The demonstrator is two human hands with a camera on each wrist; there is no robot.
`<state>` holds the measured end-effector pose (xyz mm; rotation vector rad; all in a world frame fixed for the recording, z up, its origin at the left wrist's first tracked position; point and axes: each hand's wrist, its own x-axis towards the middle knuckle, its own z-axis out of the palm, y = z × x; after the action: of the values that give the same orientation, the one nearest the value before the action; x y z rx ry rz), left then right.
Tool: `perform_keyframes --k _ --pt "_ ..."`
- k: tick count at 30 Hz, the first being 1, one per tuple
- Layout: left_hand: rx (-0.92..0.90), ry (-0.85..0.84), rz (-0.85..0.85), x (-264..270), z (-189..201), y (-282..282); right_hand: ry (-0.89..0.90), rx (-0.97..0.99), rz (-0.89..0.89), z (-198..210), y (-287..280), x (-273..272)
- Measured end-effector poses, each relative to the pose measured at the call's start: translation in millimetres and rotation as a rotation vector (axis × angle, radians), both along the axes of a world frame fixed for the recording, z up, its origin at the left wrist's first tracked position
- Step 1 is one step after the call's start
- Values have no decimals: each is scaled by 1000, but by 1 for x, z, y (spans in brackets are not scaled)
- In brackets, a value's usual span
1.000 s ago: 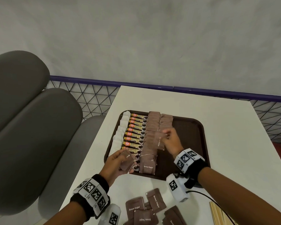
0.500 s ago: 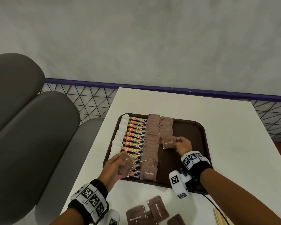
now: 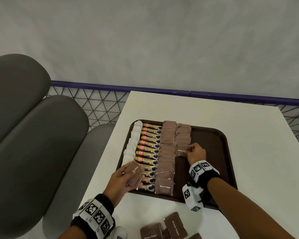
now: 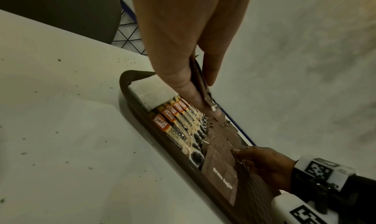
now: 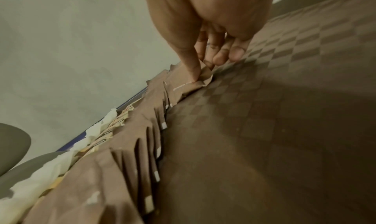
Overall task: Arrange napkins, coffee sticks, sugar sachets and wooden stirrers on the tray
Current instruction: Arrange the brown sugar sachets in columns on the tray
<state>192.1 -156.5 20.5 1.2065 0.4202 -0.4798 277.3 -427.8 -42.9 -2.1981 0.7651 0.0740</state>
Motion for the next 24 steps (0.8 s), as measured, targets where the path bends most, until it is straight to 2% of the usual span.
perform_keyframes --k 6,11,15,17,20,24 --pt "-60 43 6 0 0 -2 -74 -2 7 3 3 0" --pt "-59 5 9 -3 7 -7 -155 -39 -33 9 2 -11" --pt "-12 -28 29 -8 12 -10 -248 -97 51 19 6 -23" --pt "9 -42 32 -11 14 -12 -290 -34 130 25 13 -30" --pt "42 -68 14 -14 18 -17 -315 209 273 38 31 -42" --pt "86 -105 12 -18 19 -21 -163 480 571 61 55 -62"
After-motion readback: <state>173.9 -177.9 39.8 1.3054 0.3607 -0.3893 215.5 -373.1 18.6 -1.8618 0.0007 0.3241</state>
